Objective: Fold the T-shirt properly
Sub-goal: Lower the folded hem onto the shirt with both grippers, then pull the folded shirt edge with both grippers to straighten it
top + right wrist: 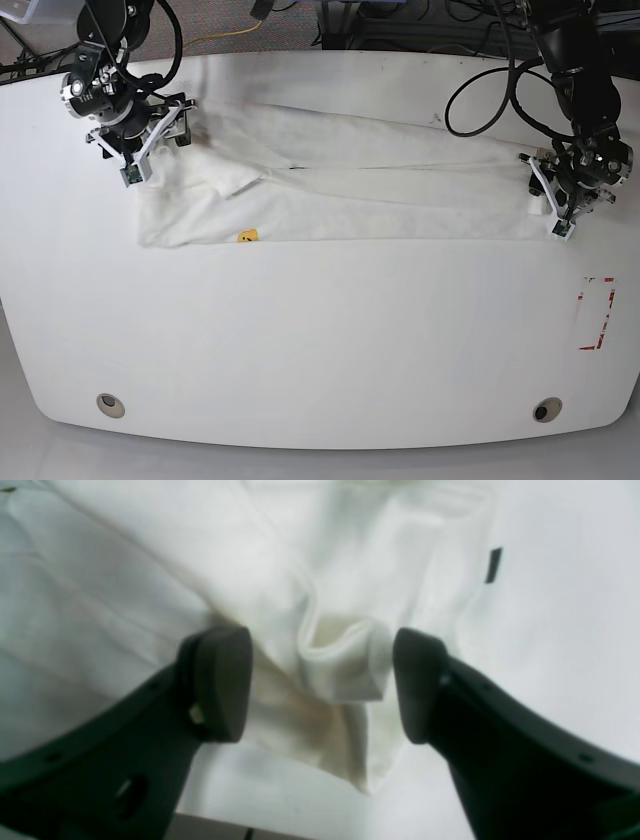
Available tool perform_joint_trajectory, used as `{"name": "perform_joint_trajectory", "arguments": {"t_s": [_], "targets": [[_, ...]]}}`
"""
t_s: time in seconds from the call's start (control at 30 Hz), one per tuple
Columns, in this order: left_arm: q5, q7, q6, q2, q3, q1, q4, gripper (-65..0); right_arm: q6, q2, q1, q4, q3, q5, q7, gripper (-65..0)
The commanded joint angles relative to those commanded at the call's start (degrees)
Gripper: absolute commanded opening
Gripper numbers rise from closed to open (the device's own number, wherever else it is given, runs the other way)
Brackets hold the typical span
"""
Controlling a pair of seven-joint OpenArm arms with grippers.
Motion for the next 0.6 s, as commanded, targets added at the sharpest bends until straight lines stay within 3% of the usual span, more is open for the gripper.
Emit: {"name": "perform_joint_trajectory", "arguments": {"t_s": [0.1, 0.27, 0.33, 0.6], "targets": [[0.0, 0.0, 0.0, 0.0, 0.0, 0.0, 0.0, -37.5, 0.0, 0.0, 0.0, 0.0, 0.0, 0.0, 0.4, -29.5], [0.0, 0.0, 0.0, 0.0, 0.0, -0.1, -0.2, -37.5, 0.0, -0.1, 0.0, 0.0, -0.1, 0.0, 0.4, -57.2], [0.0, 0.0, 0.0, 0.0, 0.0, -0.2, -0.3, -37.5, 0.0, -1.2, 0.0, 0.2, -0.1, 0.0, 0.4, -65.0], [0.0, 0.0, 0.0, 0.0, 0.0, -0.3, -0.2, -37.5, 0.09, -3.3, -3.6, 6.6, -0.2, 1.3, 0.3, -65.0]]}}
